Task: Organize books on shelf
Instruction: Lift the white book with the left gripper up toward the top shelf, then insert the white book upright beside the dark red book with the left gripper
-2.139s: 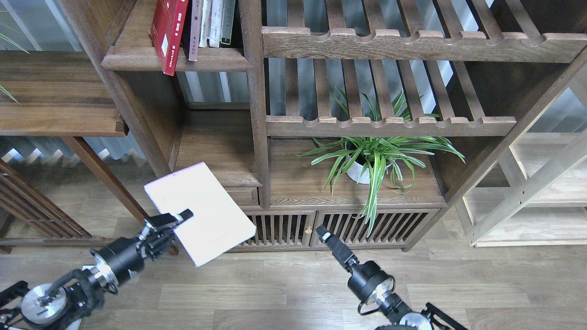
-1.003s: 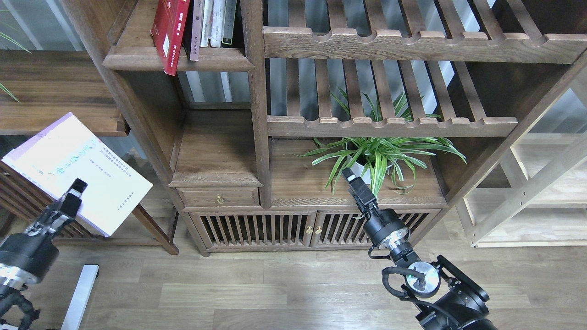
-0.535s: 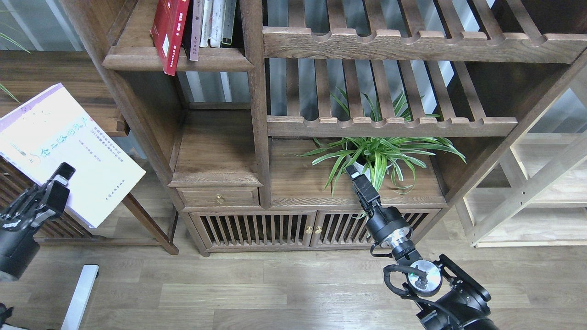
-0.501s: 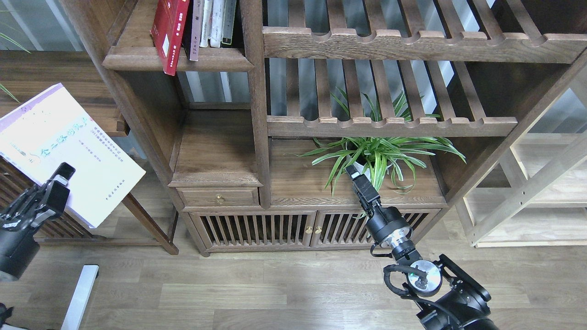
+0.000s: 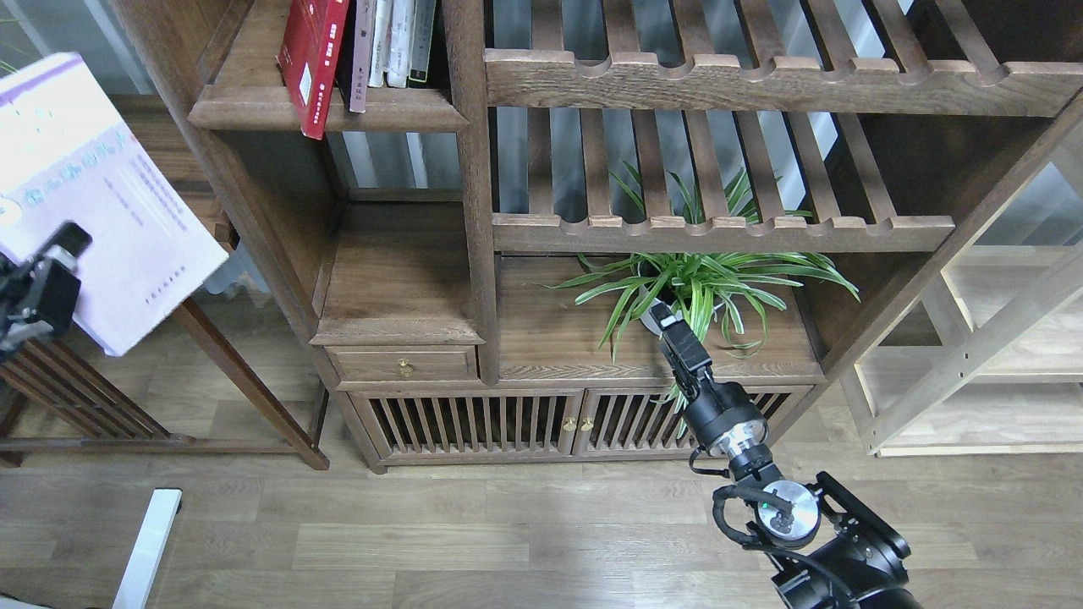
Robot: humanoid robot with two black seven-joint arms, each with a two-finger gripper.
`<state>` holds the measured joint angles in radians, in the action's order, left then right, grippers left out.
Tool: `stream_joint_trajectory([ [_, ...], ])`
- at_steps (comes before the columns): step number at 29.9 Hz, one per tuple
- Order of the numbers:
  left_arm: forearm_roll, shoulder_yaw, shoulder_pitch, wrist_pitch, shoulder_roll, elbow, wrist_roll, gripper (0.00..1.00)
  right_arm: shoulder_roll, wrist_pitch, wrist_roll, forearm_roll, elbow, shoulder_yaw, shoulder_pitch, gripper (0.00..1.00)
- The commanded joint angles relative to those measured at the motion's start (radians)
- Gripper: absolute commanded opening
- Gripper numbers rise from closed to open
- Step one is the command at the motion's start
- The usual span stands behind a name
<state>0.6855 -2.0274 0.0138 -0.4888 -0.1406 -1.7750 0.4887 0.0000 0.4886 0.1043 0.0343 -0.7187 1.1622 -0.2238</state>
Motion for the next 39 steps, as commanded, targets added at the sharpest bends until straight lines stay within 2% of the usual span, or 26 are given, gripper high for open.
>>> stream_joint_trajectory([
  [1,0.000,0.012,-0.072,0.000,-0.013,0.015,0.000,0.03,0.000,0.000,0.000,0.010,0.002,0.001,0.000,1.00],
  [6,0.006,0.050,-0.181,0.000,-0.022,0.071,0.000,0.03,0.000,0.000,0.000,0.013,0.002,0.001,0.000,1.00],
  [18,0.037,0.157,-0.351,0.000,-0.112,0.150,0.000,0.03,0.000,0.000,0.000,0.021,-0.001,0.001,0.006,1.00],
  [27,0.039,0.197,-0.463,0.000,-0.136,0.204,0.000,0.03,0.000,0.000,0.001,0.021,-0.002,0.001,0.009,1.00],
  [39,0.040,0.325,-0.676,0.000,-0.151,0.402,0.000,0.03,0.000,0.000,0.002,0.027,-0.007,0.002,0.014,1.00],
])
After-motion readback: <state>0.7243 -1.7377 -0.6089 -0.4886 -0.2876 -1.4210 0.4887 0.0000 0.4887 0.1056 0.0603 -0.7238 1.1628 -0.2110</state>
